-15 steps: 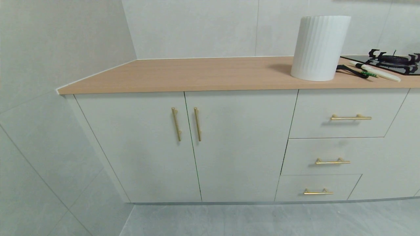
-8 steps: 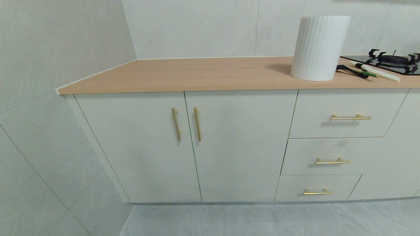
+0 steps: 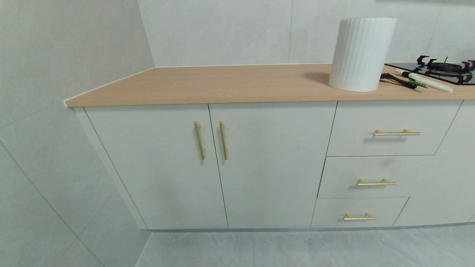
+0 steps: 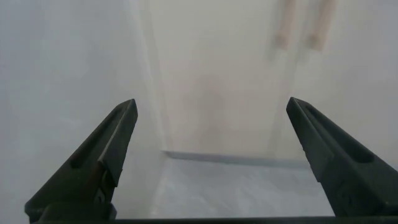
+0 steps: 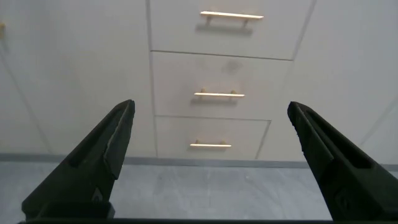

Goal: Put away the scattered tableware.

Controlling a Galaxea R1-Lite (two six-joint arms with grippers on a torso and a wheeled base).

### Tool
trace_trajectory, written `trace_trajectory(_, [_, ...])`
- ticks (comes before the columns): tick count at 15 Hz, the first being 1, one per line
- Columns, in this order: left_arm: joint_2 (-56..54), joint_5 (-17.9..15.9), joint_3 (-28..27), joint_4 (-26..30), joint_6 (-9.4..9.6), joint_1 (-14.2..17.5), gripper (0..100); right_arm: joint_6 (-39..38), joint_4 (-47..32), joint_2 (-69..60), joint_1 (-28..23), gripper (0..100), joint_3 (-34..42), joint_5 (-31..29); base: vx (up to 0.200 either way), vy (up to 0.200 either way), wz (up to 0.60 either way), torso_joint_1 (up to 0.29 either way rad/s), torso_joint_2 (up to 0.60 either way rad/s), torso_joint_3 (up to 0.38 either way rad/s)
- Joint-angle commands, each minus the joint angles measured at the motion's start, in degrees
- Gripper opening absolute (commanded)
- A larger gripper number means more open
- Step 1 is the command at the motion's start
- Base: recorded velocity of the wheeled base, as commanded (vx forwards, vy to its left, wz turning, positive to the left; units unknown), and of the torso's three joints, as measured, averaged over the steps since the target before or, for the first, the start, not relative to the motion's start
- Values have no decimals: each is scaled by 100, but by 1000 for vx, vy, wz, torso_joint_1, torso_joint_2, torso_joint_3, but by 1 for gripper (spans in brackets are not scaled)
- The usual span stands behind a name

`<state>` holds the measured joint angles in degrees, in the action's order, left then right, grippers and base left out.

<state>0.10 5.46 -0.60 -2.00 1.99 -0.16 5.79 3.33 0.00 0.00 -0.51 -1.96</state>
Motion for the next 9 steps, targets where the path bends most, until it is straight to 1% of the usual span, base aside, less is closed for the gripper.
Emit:
trace_trajectory(1, [-1,-370,60,218,-5,-2,100,-34,-69,9,0,100,51,108,0,0,0,0,0,0])
trace_trajectory(2, [-1,-432,60,218,3,-2,100,-87,-315,9,0,100,51,381,0,0,0,0,0,0])
trace_trajectory(3, [-1,-432,60,218,3,-2,100,-131,-333,18,0,100,51,434,0,0,0,0,0,0])
trace_trajectory(4, [-1,-432,60,209,-23,-2,100,-166,-306,18,0,100,51,434,0,0,0,0,0,0])
trace_trajectory(5, [-1,-432,60,209,-120,-2,100,-333,-306,9,0,100,51,434,0,0,0,0,0,0])
trace_trajectory(6, [-1,-432,60,200,-164,-2,100,-482,-306,9,0,100,51,434,0,0,0,0,0,0])
trace_trajectory(9, [8,-441,60,200,-164,-2,100,-456,-315,9,0,100,51,416,0,0,0,0,0,0])
